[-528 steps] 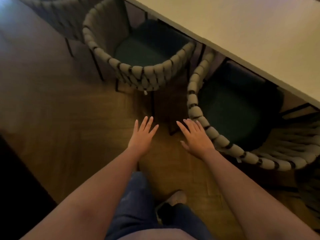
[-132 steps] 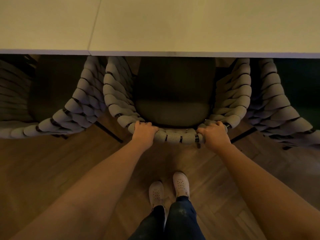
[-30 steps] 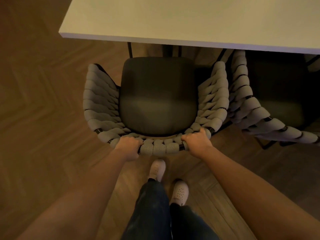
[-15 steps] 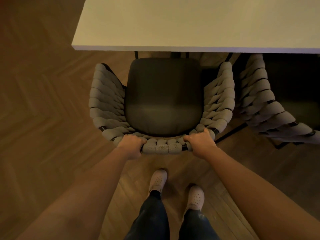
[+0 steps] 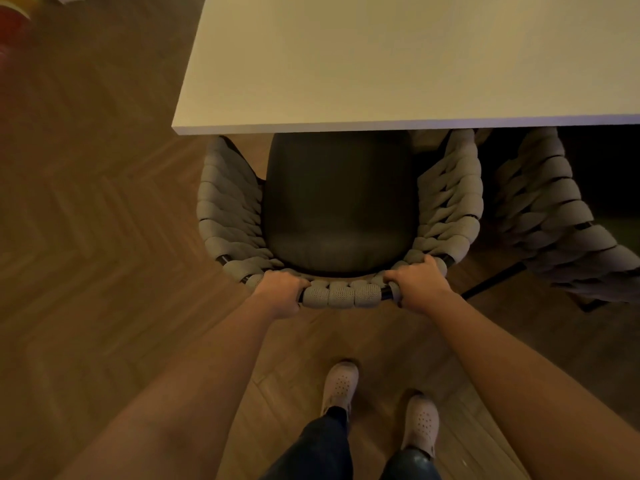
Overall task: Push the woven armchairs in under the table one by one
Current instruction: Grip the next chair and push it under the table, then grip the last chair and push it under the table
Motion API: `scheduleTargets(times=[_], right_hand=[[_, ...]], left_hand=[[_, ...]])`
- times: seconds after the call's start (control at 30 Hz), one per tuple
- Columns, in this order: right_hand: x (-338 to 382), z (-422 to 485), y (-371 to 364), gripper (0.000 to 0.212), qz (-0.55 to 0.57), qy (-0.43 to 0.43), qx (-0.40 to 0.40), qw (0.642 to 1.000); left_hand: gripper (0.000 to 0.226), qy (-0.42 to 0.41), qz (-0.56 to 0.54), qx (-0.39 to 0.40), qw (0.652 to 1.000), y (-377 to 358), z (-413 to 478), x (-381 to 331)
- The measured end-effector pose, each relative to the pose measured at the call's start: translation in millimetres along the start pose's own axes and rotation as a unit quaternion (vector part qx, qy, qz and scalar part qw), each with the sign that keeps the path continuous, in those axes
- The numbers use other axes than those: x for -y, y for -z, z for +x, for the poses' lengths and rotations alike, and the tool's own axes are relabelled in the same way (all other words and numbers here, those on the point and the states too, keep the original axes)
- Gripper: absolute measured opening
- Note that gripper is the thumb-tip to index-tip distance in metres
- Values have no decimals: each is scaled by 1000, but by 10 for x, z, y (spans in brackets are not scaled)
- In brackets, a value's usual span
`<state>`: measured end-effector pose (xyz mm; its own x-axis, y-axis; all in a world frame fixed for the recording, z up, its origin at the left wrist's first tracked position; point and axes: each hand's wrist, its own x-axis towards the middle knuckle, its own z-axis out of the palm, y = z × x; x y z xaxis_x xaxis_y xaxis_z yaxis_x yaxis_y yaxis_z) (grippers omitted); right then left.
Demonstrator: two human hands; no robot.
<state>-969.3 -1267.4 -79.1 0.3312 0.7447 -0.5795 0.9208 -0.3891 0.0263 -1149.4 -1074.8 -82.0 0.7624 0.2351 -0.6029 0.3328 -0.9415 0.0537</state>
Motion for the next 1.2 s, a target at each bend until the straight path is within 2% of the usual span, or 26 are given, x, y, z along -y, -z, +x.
scheduleTargets(times=[0.27, 0.57, 0.73, 0.87, 0.93, 1.0, 1.07, 1.13, 1.2], right_hand=[[8, 89, 72, 31, 1, 2, 4, 1000], [6, 118, 51, 29, -16, 10, -7, 1000], [-77, 126, -124, 45, 5, 25, -16, 1000], [-220, 23, -297, 61, 81, 55, -61, 993], [-333, -71, -291, 72, 117, 71, -78, 987], [-556, -228, -291, 83, 173, 67, -107, 977], [-915, -422, -341, 89, 226, 48, -160, 960], [-1328, -598, -422, 90, 246, 26, -214, 945], [-1855, -813, -542, 92, 242, 2, -237, 941]], left_hand=[[35, -11, 5, 3, 1000, 78, 46, 118], [49, 2, 12, 19, 1000, 44, 117, 124], [53, 23, 13, 47, 999, 4, 132, 7], [55, 35, 25, 60, 997, -14, 153, -82], [69, 45, 26, 96, 994, 24, 181, -90], [105, 35, -16, 121, 992, 111, 212, -248], [128, -20, -86, 61, 994, 293, 326, -664], [124, -92, -121, -44, 987, 557, 545, -1256], [114, -156, -97, -135, 974, 828, 858, -2029]])
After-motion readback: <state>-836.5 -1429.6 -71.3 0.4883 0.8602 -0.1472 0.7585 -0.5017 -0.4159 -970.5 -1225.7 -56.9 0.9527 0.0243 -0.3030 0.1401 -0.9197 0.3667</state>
